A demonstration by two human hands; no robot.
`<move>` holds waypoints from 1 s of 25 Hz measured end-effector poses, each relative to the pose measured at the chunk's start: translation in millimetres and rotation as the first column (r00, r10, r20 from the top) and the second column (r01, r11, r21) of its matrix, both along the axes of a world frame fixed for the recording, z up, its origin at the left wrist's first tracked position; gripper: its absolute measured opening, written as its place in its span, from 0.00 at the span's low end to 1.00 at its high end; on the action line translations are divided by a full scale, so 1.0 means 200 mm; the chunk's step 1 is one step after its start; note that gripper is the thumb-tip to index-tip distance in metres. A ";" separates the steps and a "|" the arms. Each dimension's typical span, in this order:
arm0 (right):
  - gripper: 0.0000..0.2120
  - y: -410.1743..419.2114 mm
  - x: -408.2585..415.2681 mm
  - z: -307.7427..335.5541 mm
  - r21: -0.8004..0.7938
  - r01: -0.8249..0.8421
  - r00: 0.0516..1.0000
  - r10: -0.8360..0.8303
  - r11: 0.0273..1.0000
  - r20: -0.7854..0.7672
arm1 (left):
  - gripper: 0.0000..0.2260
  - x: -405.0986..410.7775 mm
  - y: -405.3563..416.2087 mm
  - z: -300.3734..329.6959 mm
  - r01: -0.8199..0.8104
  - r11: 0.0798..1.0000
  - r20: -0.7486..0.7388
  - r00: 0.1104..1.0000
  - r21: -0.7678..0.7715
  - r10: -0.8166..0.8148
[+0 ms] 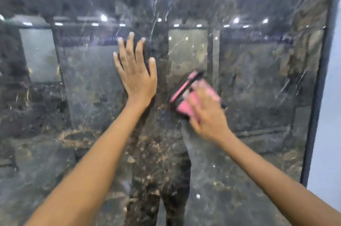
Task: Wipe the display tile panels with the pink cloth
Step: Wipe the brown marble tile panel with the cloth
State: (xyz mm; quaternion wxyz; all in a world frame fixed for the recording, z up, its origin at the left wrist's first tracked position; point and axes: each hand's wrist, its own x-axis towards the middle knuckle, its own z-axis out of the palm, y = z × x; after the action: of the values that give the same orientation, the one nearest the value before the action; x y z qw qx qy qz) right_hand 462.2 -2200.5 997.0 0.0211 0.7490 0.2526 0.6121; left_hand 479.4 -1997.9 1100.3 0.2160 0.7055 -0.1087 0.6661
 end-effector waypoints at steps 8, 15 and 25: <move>0.33 -0.61 0.00 0.68 0.798 0.029 0.995 -0.097 0.602 0.038 | 0.27 0.09 0.00 0.10 -0.151 0.982 -0.061 0.986 0.116 0.158; 0.32 -0.38 0.01 0.54 -0.362 0.062 0.993 -0.022 0.930 0.113 | 0.27 0.09 0.00 0.10 -0.157 0.982 -0.046 0.986 0.101 0.162; 0.30 -0.26 0.05 1.01 -0.248 -0.109 0.988 0.132 0.963 0.077 | 0.27 0.09 -0.01 0.11 -0.161 0.983 -0.033 0.986 0.089 0.165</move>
State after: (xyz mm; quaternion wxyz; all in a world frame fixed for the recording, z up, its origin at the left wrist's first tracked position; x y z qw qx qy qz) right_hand 472.0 -2253.3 1198.5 0.0870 0.6948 0.3696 0.6107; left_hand 497.4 -1999.3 1123.2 0.1325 0.7338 -0.0747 0.6621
